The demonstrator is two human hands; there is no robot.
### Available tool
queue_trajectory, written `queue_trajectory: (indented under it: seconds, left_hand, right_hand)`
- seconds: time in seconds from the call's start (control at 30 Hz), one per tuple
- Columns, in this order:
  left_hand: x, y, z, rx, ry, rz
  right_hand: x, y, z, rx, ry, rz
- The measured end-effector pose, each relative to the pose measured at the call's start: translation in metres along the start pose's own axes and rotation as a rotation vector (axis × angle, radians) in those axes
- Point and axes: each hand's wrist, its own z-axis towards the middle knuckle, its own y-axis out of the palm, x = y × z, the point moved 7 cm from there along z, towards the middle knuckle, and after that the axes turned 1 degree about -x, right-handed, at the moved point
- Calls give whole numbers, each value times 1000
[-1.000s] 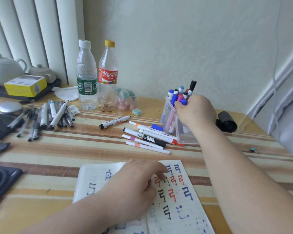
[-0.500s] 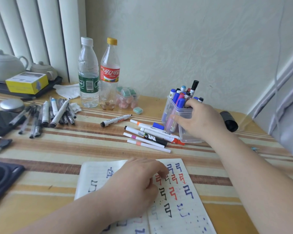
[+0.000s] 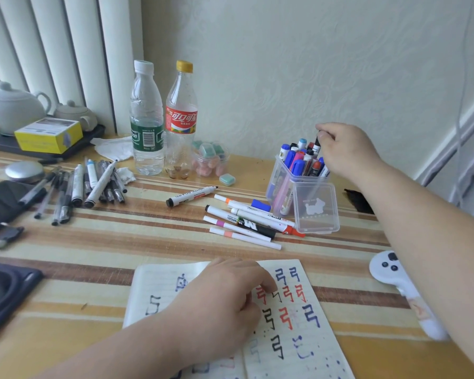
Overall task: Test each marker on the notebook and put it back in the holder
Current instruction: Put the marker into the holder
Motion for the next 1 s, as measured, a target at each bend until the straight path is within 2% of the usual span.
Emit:
queue_trajectory:
  seconds: [0.1, 0.23, 0.33, 0.43, 0.6, 0.67, 0.73, 0.77, 0.83, 0.9, 1.0]
  left_hand:
    - [0, -1, 0, 8, 6, 2]
    - [-1, 0, 0, 12, 9, 5]
    - [-1, 0, 1, 4, 2, 12]
    - [0, 0, 0, 1, 1, 3]
    - [2, -3, -1, 13, -13, -17]
    - [1, -3, -2, 20, -30, -28]
    - [-2, -4, -3, 40, -62, -52]
    - [-4, -4, -4, 57, -85, -65]
    - [-7, -7, -6, 103, -132, -93]
    - [-9, -12, -8, 156, -186, -151]
    - [-13, -18, -9, 222, -254, -230]
  right_hand:
    - [-1, 4, -2, -33, 24, 41]
    - [24, 4, -4, 96, 119, 57]
    - [26, 13, -15, 74, 103, 101]
    - [23, 11, -23, 121, 82, 171]
    - [-8, -18, -65, 375, -160, 226]
    - [-30, -21, -99, 384, -276, 289]
    - [-53, -12, -135, 277, -381, 305]
    - [-61, -2, -149, 168, -387, 316]
    - [-61, 30, -168, -104, -284, 277]
    - [-50, 63, -180, -291, -211, 105]
    - [-44, 80, -183, -293, -234, -29]
